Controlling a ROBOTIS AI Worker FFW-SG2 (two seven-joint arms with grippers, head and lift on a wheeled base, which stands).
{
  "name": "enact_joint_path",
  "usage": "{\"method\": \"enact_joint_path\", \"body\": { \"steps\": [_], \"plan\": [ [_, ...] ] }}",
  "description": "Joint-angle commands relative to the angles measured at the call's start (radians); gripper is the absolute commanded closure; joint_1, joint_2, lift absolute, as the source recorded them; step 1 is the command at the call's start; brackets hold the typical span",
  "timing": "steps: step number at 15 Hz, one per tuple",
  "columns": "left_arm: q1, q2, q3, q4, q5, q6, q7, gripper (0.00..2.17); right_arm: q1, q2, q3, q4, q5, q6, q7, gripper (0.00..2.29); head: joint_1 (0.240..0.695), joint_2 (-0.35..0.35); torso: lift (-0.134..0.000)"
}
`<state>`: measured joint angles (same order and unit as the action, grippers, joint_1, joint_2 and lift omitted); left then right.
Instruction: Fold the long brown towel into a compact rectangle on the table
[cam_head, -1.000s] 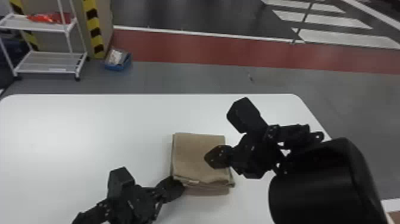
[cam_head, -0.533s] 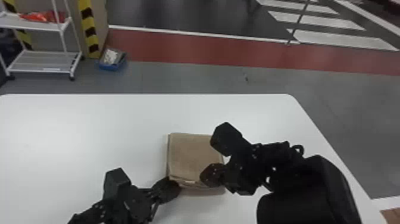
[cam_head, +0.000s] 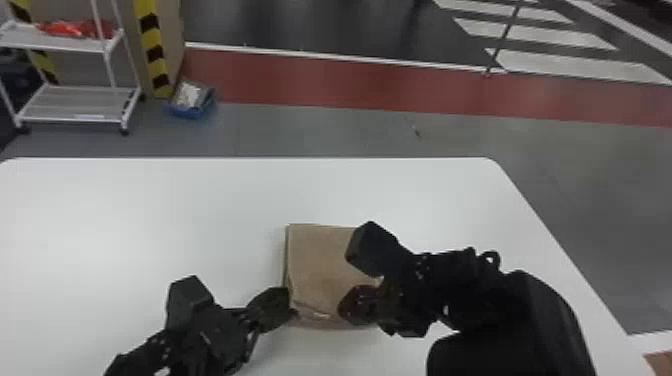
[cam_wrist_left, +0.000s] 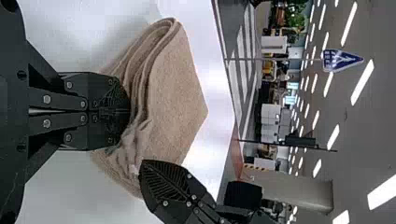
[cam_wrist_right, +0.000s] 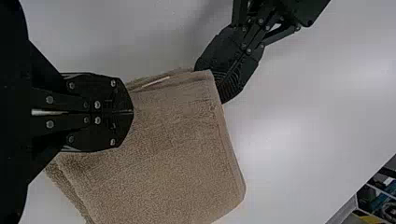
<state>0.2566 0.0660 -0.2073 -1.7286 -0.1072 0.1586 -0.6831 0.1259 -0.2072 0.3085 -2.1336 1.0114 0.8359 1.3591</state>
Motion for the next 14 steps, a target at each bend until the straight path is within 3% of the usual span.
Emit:
{"method": "enact_joint_path", "body": {
  "steps": [1, 6, 9, 14],
  "plan": [
    [0.0, 0.0, 0.022, -0.019, 0.003, 0.003, 0.0, 2.02, 0.001, 0.0, 0.001, 0.004, 0.01, -0.008, 0.008, 2.26, 0.695, -0.176, -0.124],
    [0.009, -0.006, 0.082, -0.105, 0.041, 0.055, 0.019, 2.02, 0.001, 0.0, 0.006, 0.006, 0.018, -0.011, 0.008, 2.26, 0.695, -0.124, -0.124],
    [0.038, -0.005, 0.039, -0.14, 0.046, 0.052, 0.008, 2.02, 0.004, 0.0, 0.015, 0.004, 0.03, -0.011, 0.008, 2.26, 0.695, -0.117, -0.124],
    [0.036, 0.002, -0.043, -0.077, -0.025, 0.046, 0.0, 2.02, 0.009, 0.0, 0.02, 0.003, 0.036, -0.011, 0.008, 2.26, 0.695, -0.179, -0.124]
  ]
}}
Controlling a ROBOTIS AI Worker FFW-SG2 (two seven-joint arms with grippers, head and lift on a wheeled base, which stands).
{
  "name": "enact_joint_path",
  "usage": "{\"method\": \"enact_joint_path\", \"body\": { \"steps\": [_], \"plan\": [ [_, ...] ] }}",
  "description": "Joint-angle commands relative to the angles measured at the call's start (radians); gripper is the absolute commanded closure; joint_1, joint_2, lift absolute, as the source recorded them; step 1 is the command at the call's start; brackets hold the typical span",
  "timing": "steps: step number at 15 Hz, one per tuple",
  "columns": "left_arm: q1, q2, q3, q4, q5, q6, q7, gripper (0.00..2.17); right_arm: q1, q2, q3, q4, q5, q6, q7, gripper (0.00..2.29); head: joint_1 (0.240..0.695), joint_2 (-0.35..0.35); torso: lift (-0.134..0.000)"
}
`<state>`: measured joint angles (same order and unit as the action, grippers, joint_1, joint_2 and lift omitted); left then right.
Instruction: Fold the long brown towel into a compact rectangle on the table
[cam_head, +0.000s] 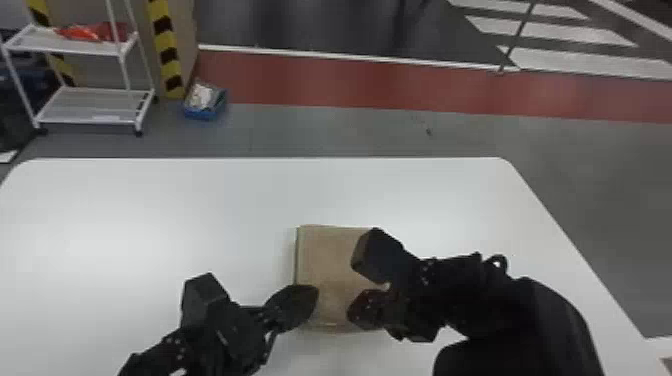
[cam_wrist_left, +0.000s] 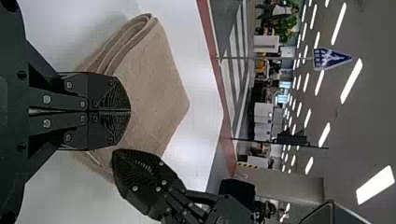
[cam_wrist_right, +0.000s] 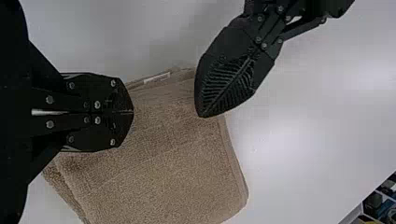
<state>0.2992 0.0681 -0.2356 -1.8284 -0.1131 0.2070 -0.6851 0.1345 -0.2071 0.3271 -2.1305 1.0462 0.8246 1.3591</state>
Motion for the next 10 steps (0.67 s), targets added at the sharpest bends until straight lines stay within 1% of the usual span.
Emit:
{"method": "enact_joint_path", "body": {
  "steps": [1, 3, 7, 10],
  "plan": [
    [-0.012, -0.002, -0.016, 0.038, -0.028, -0.002, 0.007, 2.02, 0.002, 0.0, 0.001, -0.003, 0.003, -0.003, 0.008, 2.26, 0.695, -0.19, -0.124],
    [-0.026, -0.001, -0.013, 0.064, -0.028, -0.002, 0.012, 2.02, 0.008, -0.002, 0.001, -0.009, 0.005, 0.0, 0.008, 2.26, 0.695, -0.203, -0.124],
    [-0.028, -0.001, -0.013, 0.073, -0.028, -0.002, 0.013, 2.02, 0.008, 0.0, -0.059, -0.069, -0.029, 0.012, 0.008, 2.26, 0.695, -0.203, -0.124],
    [-0.029, -0.002, -0.017, 0.073, -0.028, -0.005, 0.013, 2.02, -0.01, -0.002, -0.083, -0.063, -0.028, 0.012, 0.008, 2.26, 0.695, -0.217, -0.124]
  ]
}}
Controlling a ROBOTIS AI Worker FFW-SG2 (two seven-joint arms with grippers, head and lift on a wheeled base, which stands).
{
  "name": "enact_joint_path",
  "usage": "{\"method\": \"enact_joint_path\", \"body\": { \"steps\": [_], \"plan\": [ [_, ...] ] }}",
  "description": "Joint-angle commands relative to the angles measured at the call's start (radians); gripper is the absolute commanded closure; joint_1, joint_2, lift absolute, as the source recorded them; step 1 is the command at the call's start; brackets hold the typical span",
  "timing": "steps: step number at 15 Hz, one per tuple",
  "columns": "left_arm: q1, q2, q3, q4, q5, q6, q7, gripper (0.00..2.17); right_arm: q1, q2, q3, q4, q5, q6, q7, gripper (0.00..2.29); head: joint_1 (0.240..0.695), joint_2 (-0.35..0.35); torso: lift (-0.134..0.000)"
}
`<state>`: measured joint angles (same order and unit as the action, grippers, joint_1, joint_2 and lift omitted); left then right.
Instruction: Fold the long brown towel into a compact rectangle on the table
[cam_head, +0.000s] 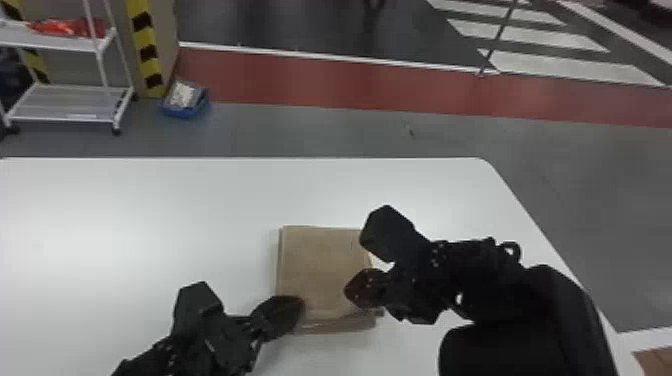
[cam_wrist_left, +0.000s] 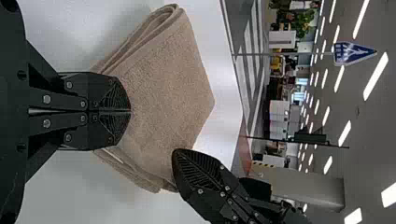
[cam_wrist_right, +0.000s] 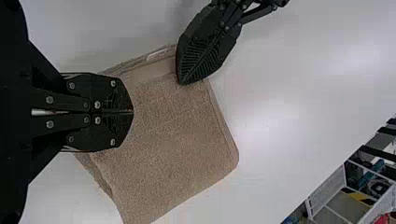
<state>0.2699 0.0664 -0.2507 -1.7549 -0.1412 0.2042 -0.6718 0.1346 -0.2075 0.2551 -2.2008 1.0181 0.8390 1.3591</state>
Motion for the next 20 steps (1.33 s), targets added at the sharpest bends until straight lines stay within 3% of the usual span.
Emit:
{"method": "enact_joint_path", "body": {
  "steps": [1, 9, 13, 14, 17, 18, 19, 20],
  "plan": [
    [0.0, 0.0, -0.002, 0.0, 0.0, -0.002, 0.0, 2.02, -0.012, 0.0, -0.019, 0.021, 0.001, -0.005, 0.008, 2.26, 0.695, -0.222, -0.124],
    [-0.001, 0.001, 0.004, 0.0, 0.0, -0.005, 0.001, 2.02, -0.013, -0.003, -0.04, 0.13, 0.051, -0.057, 0.008, 2.26, 0.695, -0.257, -0.124],
    [-0.001, 0.001, 0.005, -0.001, 0.0, -0.005, 0.001, 2.02, -0.013, 0.007, -0.085, 0.121, 0.028, -0.051, 0.008, 2.26, 0.695, -0.271, -0.124],
    [-0.001, 0.001, 0.007, -0.005, -0.001, -0.005, 0.001, 2.02, -0.013, 0.01, -0.117, 0.098, -0.019, -0.039, 0.008, 2.26, 0.695, -0.273, -0.124],
    [0.008, -0.002, 0.024, -0.048, 0.012, 0.01, 0.005, 2.02, -0.039, 0.063, -0.3, -0.042, -0.328, 0.213, 0.008, 2.26, 0.695, -0.275, -0.124],
    [0.008, -0.005, 0.034, -0.083, 0.018, 0.041, 0.006, 1.86, -0.043, 0.073, -0.355, -0.091, -0.438, 0.299, 0.008, 2.25, 0.695, -0.274, -0.124],
    [0.009, -0.005, 0.047, -0.118, 0.026, 0.068, 0.009, 1.66, -0.041, 0.092, -0.39, -0.145, -0.507, 0.366, 0.008, 2.05, 0.695, -0.272, -0.124],
    [0.017, -0.008, 0.061, -0.159, 0.034, 0.093, 0.012, 1.09, -0.032, 0.12, -0.421, -0.174, -0.553, 0.406, -0.032, 1.74, 0.695, -0.268, -0.124]
  ]
}}
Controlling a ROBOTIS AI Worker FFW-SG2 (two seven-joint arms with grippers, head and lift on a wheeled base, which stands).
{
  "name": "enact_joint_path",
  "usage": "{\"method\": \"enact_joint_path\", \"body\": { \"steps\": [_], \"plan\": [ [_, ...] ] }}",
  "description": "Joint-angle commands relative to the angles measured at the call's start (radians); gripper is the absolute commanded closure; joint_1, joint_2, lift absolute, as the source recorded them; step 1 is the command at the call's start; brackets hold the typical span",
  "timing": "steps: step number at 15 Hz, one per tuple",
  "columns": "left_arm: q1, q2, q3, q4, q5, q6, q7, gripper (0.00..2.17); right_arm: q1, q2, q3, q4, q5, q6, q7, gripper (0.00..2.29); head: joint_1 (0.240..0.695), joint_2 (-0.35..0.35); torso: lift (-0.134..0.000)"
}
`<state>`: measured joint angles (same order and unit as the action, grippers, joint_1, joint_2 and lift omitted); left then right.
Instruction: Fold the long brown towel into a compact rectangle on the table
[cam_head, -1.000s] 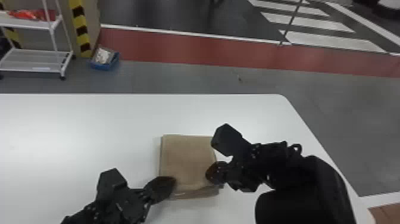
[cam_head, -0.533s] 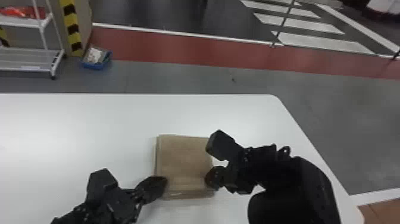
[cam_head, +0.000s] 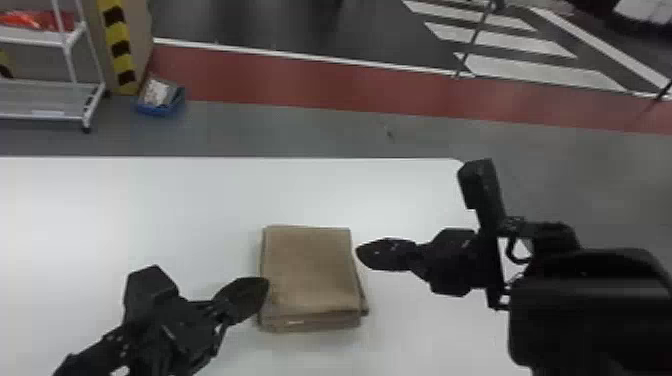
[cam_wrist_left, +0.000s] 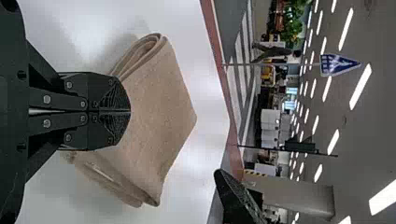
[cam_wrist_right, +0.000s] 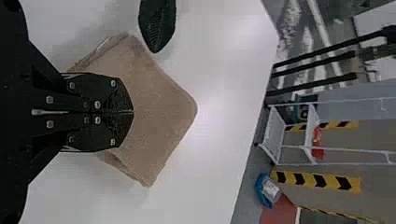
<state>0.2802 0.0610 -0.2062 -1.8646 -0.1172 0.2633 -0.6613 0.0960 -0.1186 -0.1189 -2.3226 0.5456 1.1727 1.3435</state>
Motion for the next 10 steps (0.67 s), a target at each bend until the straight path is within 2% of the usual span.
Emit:
{"method": "enact_joint_path", "body": {
  "steps": [1, 2, 3, 5, 7, 8, 10],
  "plan": [
    [0.02, -0.004, 0.037, -0.09, 0.008, 0.034, 0.014, 0.24, 0.03, 0.054, -0.085, -0.081, -0.144, 0.124, -0.104, 1.06, 0.695, -0.252, -0.124],
    [0.03, -0.004, 0.053, -0.113, 0.014, 0.034, 0.032, 0.0, 0.065, 0.076, -0.113, -0.095, -0.196, 0.121, -0.196, 0.37, 0.695, -0.247, -0.124],
    [0.042, -0.009, 0.071, -0.127, 0.031, 0.034, 0.057, 0.0, 0.113, 0.094, -0.137, -0.098, -0.242, 0.051, -0.296, 0.1, 0.695, -0.245, -0.124],
    [0.068, -0.012, 0.103, -0.136, 0.093, 0.006, 0.137, 0.0, 0.206, 0.119, -0.177, -0.078, -0.345, -0.133, -0.469, 0.09, 0.695, -0.245, -0.124],
    [0.099, -0.015, 0.111, -0.13, 0.159, -0.058, 0.233, 0.0, 0.287, 0.119, -0.186, -0.047, -0.441, -0.354, -0.612, 0.1, 0.695, -0.241, -0.124],
    [0.117, -0.016, 0.111, -0.123, 0.188, -0.083, 0.301, 0.0, 0.317, 0.119, -0.179, -0.021, -0.45, -0.443, -0.662, 0.11, 0.695, -0.23, -0.124],
    [0.178, -0.018, 0.096, -0.108, 0.195, -0.285, 0.439, 0.0, 0.361, 0.119, -0.176, 0.026, -0.481, -0.597, -0.753, 0.12, 0.695, -0.216, -0.124]
  ]
}}
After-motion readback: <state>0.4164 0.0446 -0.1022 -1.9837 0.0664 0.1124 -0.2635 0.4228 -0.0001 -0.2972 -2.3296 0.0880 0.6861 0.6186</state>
